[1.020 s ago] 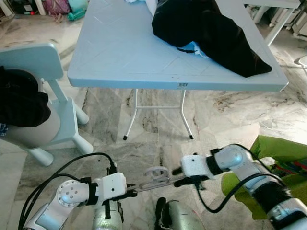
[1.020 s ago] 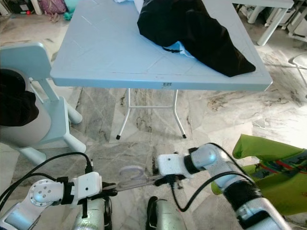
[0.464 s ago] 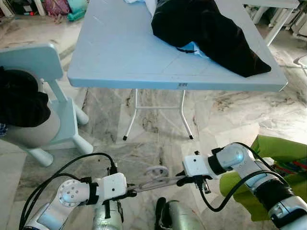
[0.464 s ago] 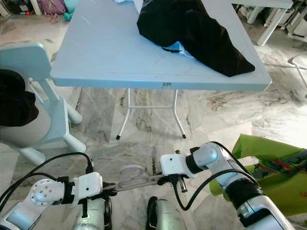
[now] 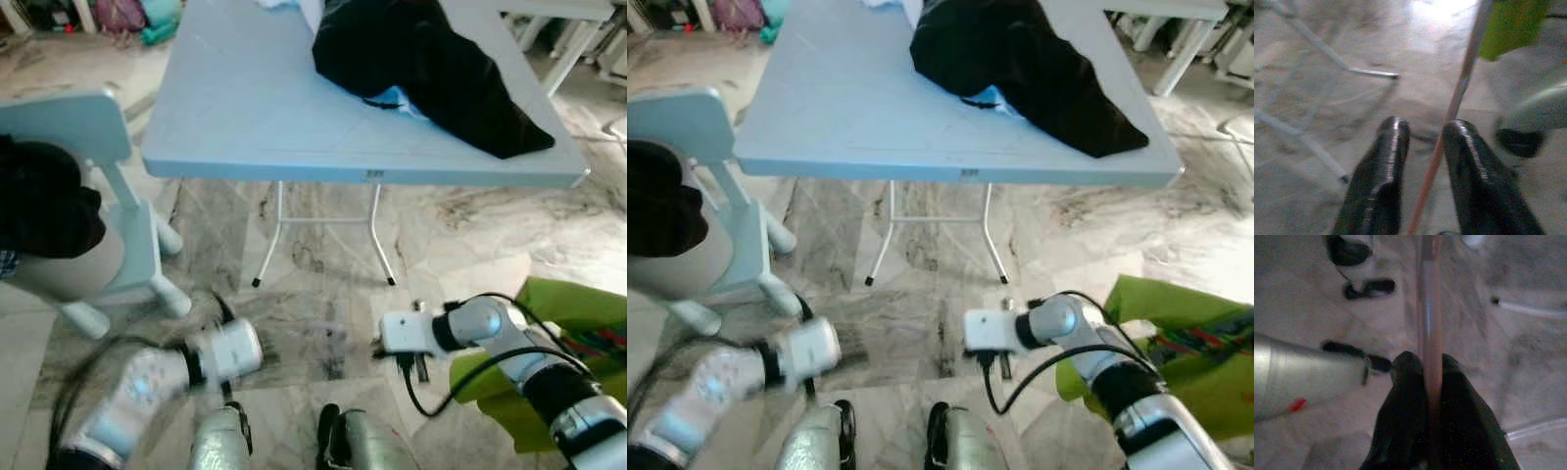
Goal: Hang hanger
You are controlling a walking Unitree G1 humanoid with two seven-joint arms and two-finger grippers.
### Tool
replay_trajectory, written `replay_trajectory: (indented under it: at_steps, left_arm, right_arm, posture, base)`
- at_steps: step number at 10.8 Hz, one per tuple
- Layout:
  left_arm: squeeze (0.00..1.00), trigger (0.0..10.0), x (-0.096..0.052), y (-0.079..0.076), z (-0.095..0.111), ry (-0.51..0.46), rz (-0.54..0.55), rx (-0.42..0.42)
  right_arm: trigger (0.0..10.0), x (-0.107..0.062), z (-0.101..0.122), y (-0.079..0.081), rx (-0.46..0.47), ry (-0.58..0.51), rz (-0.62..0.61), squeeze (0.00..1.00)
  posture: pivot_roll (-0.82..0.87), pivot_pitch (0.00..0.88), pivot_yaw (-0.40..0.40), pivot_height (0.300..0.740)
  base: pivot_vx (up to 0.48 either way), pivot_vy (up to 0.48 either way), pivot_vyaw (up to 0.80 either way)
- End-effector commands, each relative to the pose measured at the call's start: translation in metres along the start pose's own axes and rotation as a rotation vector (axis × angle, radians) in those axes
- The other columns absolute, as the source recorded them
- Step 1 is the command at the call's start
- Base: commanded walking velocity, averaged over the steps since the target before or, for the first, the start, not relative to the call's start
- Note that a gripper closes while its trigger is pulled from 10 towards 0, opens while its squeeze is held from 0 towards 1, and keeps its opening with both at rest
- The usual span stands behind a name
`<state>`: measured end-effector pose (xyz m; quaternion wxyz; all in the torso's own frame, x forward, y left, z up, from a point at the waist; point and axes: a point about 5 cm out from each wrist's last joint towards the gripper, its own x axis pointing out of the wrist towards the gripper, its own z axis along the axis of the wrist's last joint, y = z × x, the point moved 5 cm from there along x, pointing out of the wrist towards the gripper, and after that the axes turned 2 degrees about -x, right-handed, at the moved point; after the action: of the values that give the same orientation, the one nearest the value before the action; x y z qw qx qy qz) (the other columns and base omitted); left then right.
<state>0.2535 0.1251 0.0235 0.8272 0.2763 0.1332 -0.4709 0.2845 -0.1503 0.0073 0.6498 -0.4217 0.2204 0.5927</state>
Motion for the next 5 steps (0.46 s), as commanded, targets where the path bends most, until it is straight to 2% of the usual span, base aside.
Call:
replay_trajectory:
  at_steps: [1,2,3,4,5]
  left_arm:
    - [1.0,10.0,-0.005,-0.001,-0.007,0.025,0.02,0.007]
    - [1.0,10.0,-0.009,0.0,-0.004,0.004,0.057,-0.019]
    - [1.0,10.0,-0.013,0.003,-0.005,-0.001,0.133,-0.053]
    - [1.0,10.0,-0.017,0.018,-0.01,-0.025,0.313,-0.181]
    - [1.0,10.0,-0.022,0.029,-0.012,-0.039,0.427,-0.221]
  right_arm:
    - [0.0,-0.003,-0.013,0.002,0.026,0.037,-0.038,0.0]
    - [0.0,-0.002,-0.027,0.002,0.069,0.084,-0.112,0.0]
    - [0.0,-0.001,-0.037,0.002,0.154,0.101,-0.186,0.0]
    - [0.0,-0.001,-0.045,0.0,0.286,0.092,-0.279,0.0]
    - [0.0,-0.003,-0.052,-0.001,0.386,0.078,-0.359,0.0]
  posture:
    - [0.05,0.177,-0.046,0.74]
    - [0.05,0.182,-0.047,0.74]
    - [0.05,0.185,-0.046,0.74]
    - [0.06,0.191,-0.05,0.74]
    - [0.06,0.194,-0.056,0.74]
  base:
    - [0.0,0.0,0.0]
    - [0.0,0.0,0.0]
    - [0.0,0.0,0.0]
    - [0.0,0.0,0.0]
    - [0.0,0.0,0.0]
